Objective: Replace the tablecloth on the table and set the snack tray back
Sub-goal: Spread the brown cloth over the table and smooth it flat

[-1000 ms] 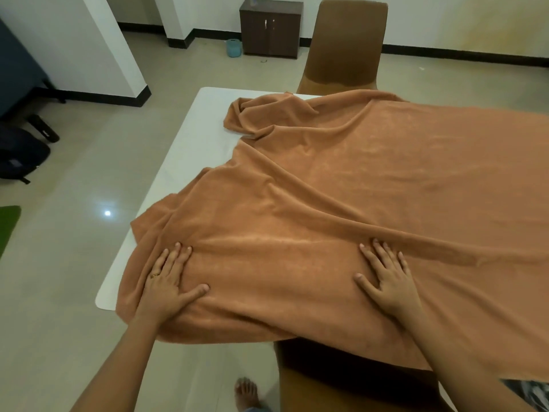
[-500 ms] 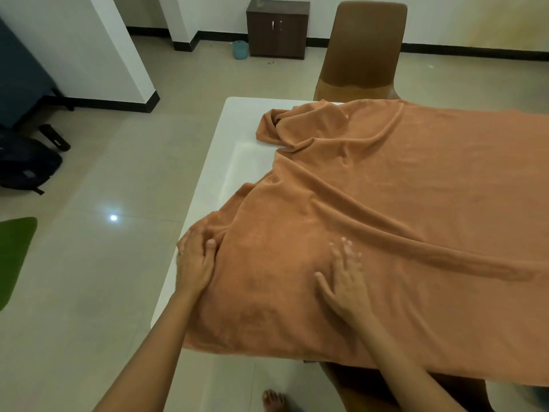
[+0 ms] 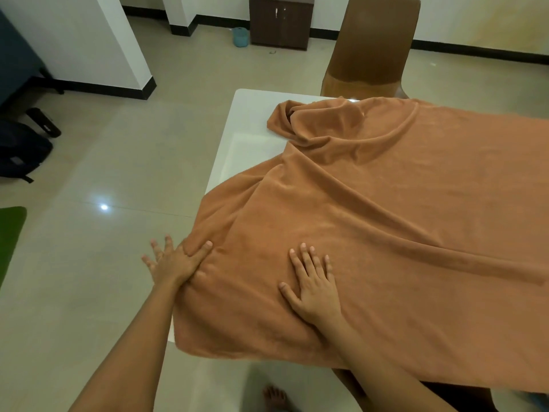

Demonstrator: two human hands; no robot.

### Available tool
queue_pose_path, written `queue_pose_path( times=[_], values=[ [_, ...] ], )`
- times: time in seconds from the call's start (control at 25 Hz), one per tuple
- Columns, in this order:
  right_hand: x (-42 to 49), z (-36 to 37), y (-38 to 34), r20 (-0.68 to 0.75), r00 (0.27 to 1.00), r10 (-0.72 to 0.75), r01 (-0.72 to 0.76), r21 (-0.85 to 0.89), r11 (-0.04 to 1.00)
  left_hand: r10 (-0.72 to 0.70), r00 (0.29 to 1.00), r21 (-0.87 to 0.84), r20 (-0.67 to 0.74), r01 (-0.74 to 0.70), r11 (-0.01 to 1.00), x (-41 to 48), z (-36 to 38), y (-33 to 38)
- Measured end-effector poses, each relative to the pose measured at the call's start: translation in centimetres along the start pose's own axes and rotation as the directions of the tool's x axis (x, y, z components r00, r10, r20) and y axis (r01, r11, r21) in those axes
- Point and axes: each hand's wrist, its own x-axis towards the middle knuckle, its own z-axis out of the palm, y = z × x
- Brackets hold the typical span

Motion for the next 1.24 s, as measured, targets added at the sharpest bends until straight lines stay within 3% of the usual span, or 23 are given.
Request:
queue_pose_path(
  times=[0.12,0.2,0.28,0.32,0.36,0.4,0.48,0.52,0.56,0.64,0.76,0.84,1.04,1.12,1.16,1.24],
  values=[
    [0.4,-0.1,0.4,0.011,1.000,-0.011,0.011,-0.005,1.000,-0.105,0.983,-0.254,0.148,0.141,0.957,0.8,-0.1,-0.9],
    [-0.6,0.2,0.6,0.016,1.000,-0.011,0.011,-0.001,1.000,-0.104,0.995,-0.400,-0.002,0.095,0.912,-0.1,0.7,-0.7],
    [-0.1,-0.2,-0.1,-0.005,1.000,0.022,-0.022,-0.017,1.000,-0.180,0.957,-0.613,-0.228,0.002,0.790,-0.4,0.4,-0.1],
    [1.2,-1.1,-1.3,-0.016,0.998,0.065,-0.066,-0.036,0.997,-0.095,0.921,-0.572,-0.377,-0.151,0.806,0.1,-0.2,0.3],
    [3.3,-2.1,-2.8,-0.033,0.992,0.120,-0.121,-0.029,0.992,0.123,0.855,-0.393,-0.504,-0.354,0.848,0.6,-0.9,1.3],
    [5.6,-2.9,-4.3,-0.054,0.985,0.165,-0.165,0.011,0.986,0.386,0.741,-0.173,-0.549,-0.552,0.816,1.4,-1.5,2.6],
    [9.1,-2.9,-7.3,-0.099,0.982,0.162,-0.152,0.105,0.983,0.770,0.503,0.100,-0.393,-0.809,0.579,2.5,-2.1,5.8],
    [9.9,-2.0,-8.6,-0.094,0.985,0.144,-0.131,0.133,0.982,0.844,0.470,0.121,-0.258,-0.851,0.510,2.9,-2.0,6.8],
    [10.0,-0.8,-9.4,-0.080,0.987,0.139,-0.127,0.145,0.981,0.856,0.501,0.089,-0.129,-0.854,0.513,3.3,-1.8,7.2],
    [9.7,1.1,-10.1,-0.106,0.979,0.173,-0.157,0.149,0.976,0.780,0.625,0.095,0.018,-0.778,0.621,5.3,-1.6,6.9],
    [9.7,1.6,-10.4,-0.149,0.954,0.260,-0.211,0.281,0.936,0.680,0.733,0.142,-0.020,-0.672,0.727,8.3,-2.5,5.1],
    [9.5,1.9,-10.5,-0.159,0.935,0.317,-0.249,0.344,0.906,0.691,0.720,0.197,-0.062,-0.670,0.716,9.3,-2.9,3.5],
    [10.1,2.1,-11.5,-0.056,0.975,0.217,-0.207,0.148,0.967,0.805,0.585,0.241,-0.101,-0.771,0.590,12.1,-4.2,1.1],
    [10.2,2.2,-11.8,-0.055,0.975,0.215,-0.207,0.126,0.970,0.793,0.600,0.219,-0.103,-0.764,0.607,12.9,-4.7,0.1],
    [10.1,2.4,-11.8,-0.066,0.972,0.226,-0.213,0.162,0.964,0.745,0.659,0.210,-0.104,-0.718,0.664,13.3,-4.7,-1.2],
    [9.8,1.9,-11.7,-0.093,0.955,0.283,-0.232,0.365,0.902,0.513,0.858,0.140,-0.024,-0.505,0.852,13.8,-5.2,-4.4]
  ],
)
